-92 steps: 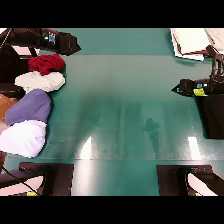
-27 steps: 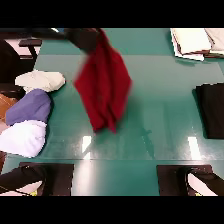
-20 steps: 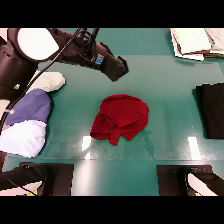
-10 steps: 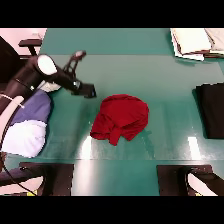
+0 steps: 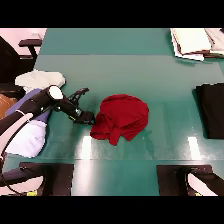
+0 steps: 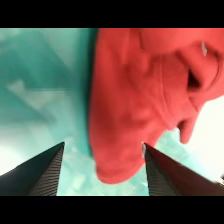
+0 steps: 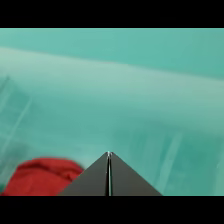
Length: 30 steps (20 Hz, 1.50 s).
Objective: Fold the shirts.
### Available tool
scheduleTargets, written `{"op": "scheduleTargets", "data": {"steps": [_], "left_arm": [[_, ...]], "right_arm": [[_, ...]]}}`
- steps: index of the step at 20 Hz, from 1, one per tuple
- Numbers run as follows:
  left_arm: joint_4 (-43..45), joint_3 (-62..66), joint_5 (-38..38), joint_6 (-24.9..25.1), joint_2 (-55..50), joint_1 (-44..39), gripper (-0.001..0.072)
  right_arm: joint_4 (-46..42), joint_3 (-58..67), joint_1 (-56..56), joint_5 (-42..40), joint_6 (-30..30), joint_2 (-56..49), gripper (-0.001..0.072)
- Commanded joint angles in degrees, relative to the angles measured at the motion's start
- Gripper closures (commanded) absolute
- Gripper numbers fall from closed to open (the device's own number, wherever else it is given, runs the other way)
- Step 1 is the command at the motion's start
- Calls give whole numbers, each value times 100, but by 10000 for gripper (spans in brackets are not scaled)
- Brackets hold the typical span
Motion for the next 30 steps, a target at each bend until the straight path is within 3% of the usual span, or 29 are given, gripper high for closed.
{"op": "scheduleTargets", "data": {"steps": [1, 2, 4, 14, 21, 26, 28, 30], "left_arm": [[-387, -310, 20, 247, 4, 2, 129], [-385, -310, 22, 254, 4, 2, 178], [-389, -310, 81, 361, 4, 4, 346], [-341, 79, 291, 358, 7, 11, 349], [-479, 1233, 87, 354, 83, -11, 346], [-369, 1672, 1357, 855, 72, -1152, 318], [-63, 1729, 2092, 905, 59, -1655, 199], [273, 1810, 2277, 1001, -20, -2009, 198]], "right_arm": [[7, -629, 4, 76, 116, -4, 696], [7, -890, 4, 72, 118, -4, 696], [7, -1445, 4, 74, 177, -2, 696], [382, -4109, 9, -162, 308, -2, 696], [485, -4448, 4, -428, 304, 140, 696], [481, -4448, 4, -778, 304, 452, 696], [483, -4448, 4, -702, 304, 483, 697], [481, -4448, 4, -651, 304, 481, 696]]}}
